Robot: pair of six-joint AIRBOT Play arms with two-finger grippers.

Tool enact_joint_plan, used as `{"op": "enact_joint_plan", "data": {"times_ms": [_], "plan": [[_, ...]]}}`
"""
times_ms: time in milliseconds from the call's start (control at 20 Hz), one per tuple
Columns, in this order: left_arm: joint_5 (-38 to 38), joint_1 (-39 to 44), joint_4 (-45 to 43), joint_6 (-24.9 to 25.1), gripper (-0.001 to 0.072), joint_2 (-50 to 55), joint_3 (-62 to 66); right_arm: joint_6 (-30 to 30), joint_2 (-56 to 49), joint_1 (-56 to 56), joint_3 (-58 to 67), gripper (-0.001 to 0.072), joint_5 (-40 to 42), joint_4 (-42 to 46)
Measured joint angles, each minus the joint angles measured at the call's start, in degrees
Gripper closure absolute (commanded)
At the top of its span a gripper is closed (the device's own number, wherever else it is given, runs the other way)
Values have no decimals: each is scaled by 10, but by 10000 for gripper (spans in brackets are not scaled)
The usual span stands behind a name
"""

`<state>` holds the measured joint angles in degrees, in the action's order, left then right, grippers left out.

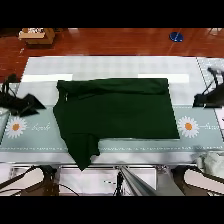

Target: Fold the shirts.

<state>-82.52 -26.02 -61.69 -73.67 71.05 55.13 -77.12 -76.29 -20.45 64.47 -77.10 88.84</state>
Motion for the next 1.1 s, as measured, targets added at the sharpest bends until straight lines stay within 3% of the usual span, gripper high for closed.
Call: {"op": "enact_joint_plan", "data": {"times_ms": [300, 650, 700, 800, 1100], "plan": [[-23, -14, -5, 23, 171, -52, -189, 112, 27, -135, -129, 134, -32, -182], [75, 66, 51, 43, 173, -58, -281, 146, 46, -166, -157, 135, -21, -248], [85, 87, 59, 43, 233, -58, -284, 148, 52, -167, -158, 134, -18, -253], [128, 132, 68, 43, 667, -58, -288, 150, 63, -168, -159, 133, -14, -259], [165, 202, 76, 45, 674, -58, -292, 145, 77, -172, -164, 132, -1, -243]]}}
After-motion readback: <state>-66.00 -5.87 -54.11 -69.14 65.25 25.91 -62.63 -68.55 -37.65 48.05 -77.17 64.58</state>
